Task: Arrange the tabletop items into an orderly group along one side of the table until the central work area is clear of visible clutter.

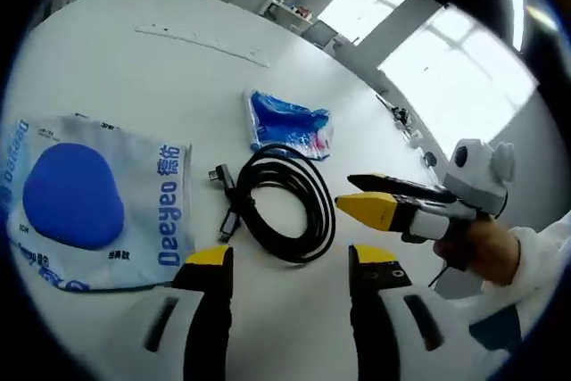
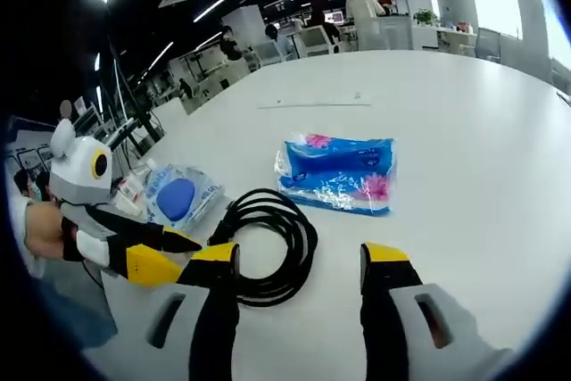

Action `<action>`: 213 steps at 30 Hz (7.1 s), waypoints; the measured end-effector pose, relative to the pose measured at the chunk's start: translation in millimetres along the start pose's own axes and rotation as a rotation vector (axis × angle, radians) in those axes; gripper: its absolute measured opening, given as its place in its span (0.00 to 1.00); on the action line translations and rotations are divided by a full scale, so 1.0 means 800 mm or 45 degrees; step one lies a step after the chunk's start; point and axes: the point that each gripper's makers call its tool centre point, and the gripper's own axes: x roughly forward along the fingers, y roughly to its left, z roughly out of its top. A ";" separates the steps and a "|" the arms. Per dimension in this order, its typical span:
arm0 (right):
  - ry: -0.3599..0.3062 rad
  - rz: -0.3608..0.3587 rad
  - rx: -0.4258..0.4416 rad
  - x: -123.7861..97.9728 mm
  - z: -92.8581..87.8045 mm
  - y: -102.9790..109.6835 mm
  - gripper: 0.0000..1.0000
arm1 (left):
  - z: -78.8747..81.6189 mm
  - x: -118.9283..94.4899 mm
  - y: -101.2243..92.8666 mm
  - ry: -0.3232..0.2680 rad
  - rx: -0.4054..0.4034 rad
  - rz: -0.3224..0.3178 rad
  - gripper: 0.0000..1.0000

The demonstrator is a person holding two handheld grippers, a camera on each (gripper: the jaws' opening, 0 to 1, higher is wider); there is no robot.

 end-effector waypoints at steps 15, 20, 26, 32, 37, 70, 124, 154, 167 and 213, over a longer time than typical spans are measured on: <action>0.057 0.087 -0.116 -0.029 -0.021 0.023 0.66 | -0.001 -0.043 0.013 -0.014 0.318 0.144 0.78; 0.074 0.105 -0.046 -0.041 -0.028 0.023 0.72 | -0.001 -0.058 0.024 -0.028 0.347 0.191 0.81; 0.059 0.137 0.060 -0.055 -0.026 0.026 0.74 | -0.001 -0.085 0.034 -0.055 0.268 0.199 0.81; 0.071 0.172 0.053 -0.065 -0.031 0.034 0.76 | 0.000 -0.112 0.047 -0.115 0.138 0.226 0.80; 0.072 0.179 0.073 -0.072 -0.034 0.033 0.76 | -0.006 -0.125 0.054 -0.128 0.125 0.257 0.78; 0.136 0.300 0.069 -0.054 -0.022 0.071 0.63 | 0.015 -0.184 0.148 -0.107 0.127 0.428 0.71; 0.354 0.257 0.233 0.094 -0.036 0.193 0.02 | 0.021 -0.189 0.286 0.185 0.081 0.547 0.00; 0.010 0.339 0.126 0.058 0.103 0.154 0.00 | 0.147 -0.206 0.188 -0.172 0.275 0.612 0.00; -0.024 0.232 0.166 0.092 0.129 0.125 0.00 | 0.198 -0.176 0.199 -0.167 0.330 0.545 0.00; 0.230 0.055 0.116 0.143 0.051 0.057 0.00 | 0.128 -0.078 0.262 0.096 0.225 0.466 0.00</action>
